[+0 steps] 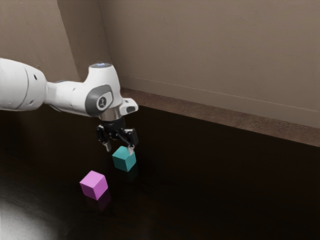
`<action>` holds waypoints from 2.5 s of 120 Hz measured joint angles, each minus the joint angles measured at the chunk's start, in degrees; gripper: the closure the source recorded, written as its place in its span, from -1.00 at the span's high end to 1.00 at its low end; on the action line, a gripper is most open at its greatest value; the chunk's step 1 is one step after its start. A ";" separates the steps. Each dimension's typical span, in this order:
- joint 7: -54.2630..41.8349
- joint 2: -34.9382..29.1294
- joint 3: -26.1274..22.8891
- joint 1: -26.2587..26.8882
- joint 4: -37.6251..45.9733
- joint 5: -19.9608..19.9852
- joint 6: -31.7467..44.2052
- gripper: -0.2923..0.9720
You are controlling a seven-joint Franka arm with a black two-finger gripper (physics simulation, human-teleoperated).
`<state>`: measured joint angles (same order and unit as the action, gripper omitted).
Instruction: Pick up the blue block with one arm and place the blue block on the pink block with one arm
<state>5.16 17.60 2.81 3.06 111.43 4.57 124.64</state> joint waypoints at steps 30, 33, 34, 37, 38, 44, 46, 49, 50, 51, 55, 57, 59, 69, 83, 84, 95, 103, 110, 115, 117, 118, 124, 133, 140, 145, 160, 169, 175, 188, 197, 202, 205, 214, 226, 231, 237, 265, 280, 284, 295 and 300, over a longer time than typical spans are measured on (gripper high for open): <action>-5.56 3.09 0.17 -0.81 -1.11 -0.19 2.17 0.54; -6.12 3.33 0.17 -0.90 -1.37 -0.22 2.34 0.54; -6.31 3.40 0.17 -0.92 -1.43 -0.23 2.40 0.54; -6.84 3.60 0.18 -0.94 -1.60 -0.25 2.56 0.54; -7.01 3.67 0.18 -0.94 -1.64 -0.25 2.62 0.54; -8.00 3.93 0.19 -0.86 -1.77 -0.17 2.94 0.54; -8.31 3.96 0.20 -0.79 -1.77 -0.11 3.11 0.54; -8.74 3.93 0.20 -0.68 -1.60 0.12 3.44 0.54; -8.87 3.93 0.21 -0.66 -1.54 0.21 3.54 0.54; -9.01 3.92 0.22 -0.63 -1.48 0.33 3.64 0.54; -9.54 3.90 0.24 -0.57 -1.21 0.74 4.02 0.54; -9.79 3.93 0.25 -0.55 -1.11 0.91 4.18 0.54; -10.04 3.99 0.25 -0.54 -1.04 1.07 4.34 0.54; -11.18 4.68 0.26 -0.55 -0.89 1.62 5.03 0.54; -12.57 6.24 0.26 -0.69 -1.07 1.84 5.66 0.54; -12.66 6.30 0.26 -0.69 -1.10 1.84 5.70 0.54; -13.58 6.92 0.26 -0.62 -1.53 1.79 5.98 0.54; -14.17 7.60 0.26 -0.65 -2.10 1.75 6.12 0.54; -14.64 8.10 0.26 -0.69 -2.55 1.75 6.21 0.54; -14.94 8.20 0.26 -0.69 -2.67 1.75 6.27 0.54; -15.06 8.21 0.26 -0.69 -2.70 1.75 6.28 0.54; -15.11 8.21 0.26 -0.69 -2.71 1.76 6.29 0.54; -15.43 7.95 0.26 -0.74 -2.75 1.86 6.33 0.48; -15.88 7.50 0.26 -0.80 -2.67 1.90 6.36 0.28; -16.20 7.42 0.30 -0.96 -2.48 1.87 6.35 0.16; -16.37 7.41 0.51 -1.00 -2.40 1.80 6.36 0.09; -16.61 5.90 0.72 -0.88 -1.95 1.39 6.40 0.01; -16.38 -1.74 0.82 -0.65 3.46 0.92 6.35 0.01; -15.96 -8.55 0.86 -0.61 9.53 0.68 6.31 0.02; -14.50 -21.79 0.66 -0.83 22.17 0.45 6.20 0.02; -13.41 -26.87 0.27 -0.88 27.44 0.42 6.13 0.03; -12.78 -28.61 -0.28 -1.00 29.09 0.41 6.09 0.03; -12.42 -29.18 -0.48 -1.04 29.69 0.41 6.07 0.03; -11.43 -30.34 -0.77 -1.43 30.67 0.39 5.98 0.02; -10.28 -30.48 -0.86 -2.11 31.18 0.38 5.85 0.02; -9.86 -30.36 -0.87 -2.25 31.48 0.38 5.81 0.03; -9.40 -30.42 -0.87 -2.42 32.10 0.39 5.77 0.03; -7.71 -29.05 -0.88 -2.52 32.57 0.44 5.53 0.03; -7.30 -27.78 -0.80 -3.34 32.00 0.37 5.48 0.04; -7.39 -26.79 -0.79 -3.75 31.08 0.33 5.47 0.04; -7.79 -23.72 -0.72 -4.28 27.89 0.28 5.45 0.04; -8.01 -23.01 -0.73 -4.48 27.19 0.28 5.44 0.04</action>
<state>-2.85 -5.41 2.08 -1.42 138.62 4.86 130.08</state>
